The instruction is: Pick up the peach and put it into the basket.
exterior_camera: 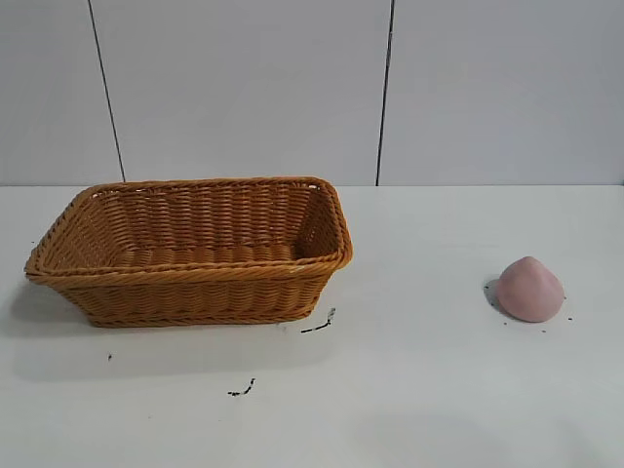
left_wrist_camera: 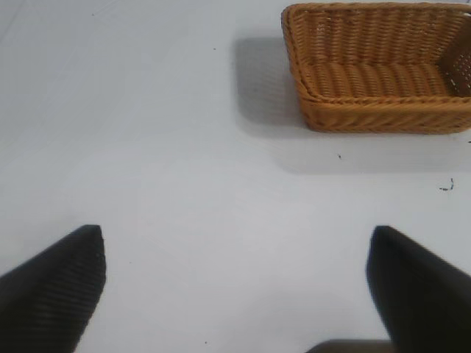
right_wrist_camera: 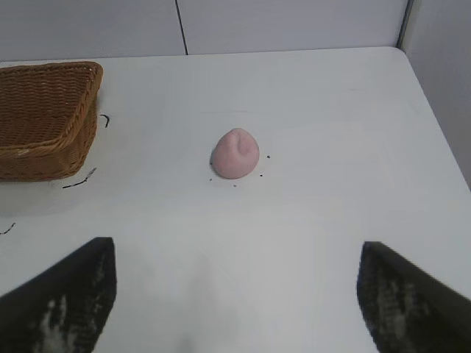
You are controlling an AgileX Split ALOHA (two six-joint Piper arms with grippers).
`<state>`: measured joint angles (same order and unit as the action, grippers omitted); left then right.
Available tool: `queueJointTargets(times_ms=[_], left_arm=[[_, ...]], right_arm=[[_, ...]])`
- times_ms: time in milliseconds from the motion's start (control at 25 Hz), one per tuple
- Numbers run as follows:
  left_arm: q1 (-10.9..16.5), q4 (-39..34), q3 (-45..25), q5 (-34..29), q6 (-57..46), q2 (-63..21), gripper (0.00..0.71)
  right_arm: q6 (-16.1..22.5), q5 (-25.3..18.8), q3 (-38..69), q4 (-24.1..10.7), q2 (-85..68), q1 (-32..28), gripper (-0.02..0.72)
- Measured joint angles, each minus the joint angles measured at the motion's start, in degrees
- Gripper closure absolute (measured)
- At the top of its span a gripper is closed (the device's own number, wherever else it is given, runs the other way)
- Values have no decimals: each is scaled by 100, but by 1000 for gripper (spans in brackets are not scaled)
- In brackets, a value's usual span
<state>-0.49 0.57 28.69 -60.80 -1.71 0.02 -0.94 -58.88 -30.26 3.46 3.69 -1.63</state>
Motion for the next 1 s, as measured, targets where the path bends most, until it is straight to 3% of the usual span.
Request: queueJointTargets(times_ms=[600, 1000], left_arm=[[0, 0, 0, 0, 0, 0, 17], [0, 0, 0, 0, 0, -2, 17]], right_arm=[[-145, 789, -2047, 0, 5274, 0, 17], [-240, 811, -3536, -280, 8439, 11, 17]])
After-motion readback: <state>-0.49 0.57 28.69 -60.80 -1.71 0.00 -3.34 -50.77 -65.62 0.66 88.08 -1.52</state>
